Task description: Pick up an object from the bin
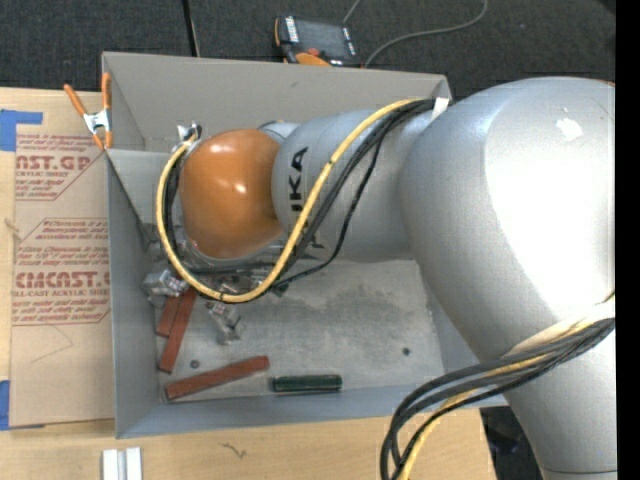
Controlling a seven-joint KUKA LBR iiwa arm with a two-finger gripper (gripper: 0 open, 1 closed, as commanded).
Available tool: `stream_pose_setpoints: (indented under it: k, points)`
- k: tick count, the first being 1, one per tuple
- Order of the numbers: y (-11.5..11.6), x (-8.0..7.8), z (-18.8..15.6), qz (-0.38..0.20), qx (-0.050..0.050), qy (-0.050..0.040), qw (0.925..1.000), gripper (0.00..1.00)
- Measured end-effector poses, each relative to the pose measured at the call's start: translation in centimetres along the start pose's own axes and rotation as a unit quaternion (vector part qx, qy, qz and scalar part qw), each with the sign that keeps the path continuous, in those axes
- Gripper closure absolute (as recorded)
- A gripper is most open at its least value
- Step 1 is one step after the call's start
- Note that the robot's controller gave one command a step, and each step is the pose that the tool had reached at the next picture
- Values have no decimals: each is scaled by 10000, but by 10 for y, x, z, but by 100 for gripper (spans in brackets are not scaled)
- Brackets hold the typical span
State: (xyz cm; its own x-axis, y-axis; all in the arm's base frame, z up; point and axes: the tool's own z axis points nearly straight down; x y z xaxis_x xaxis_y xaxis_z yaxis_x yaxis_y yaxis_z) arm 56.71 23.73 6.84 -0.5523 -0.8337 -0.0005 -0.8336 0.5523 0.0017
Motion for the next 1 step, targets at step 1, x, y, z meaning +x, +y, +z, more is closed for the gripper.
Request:
stream_pose_setpoints:
  k: [1]
  points:
    - [0,-1,0,11,4,-10,10000,0]
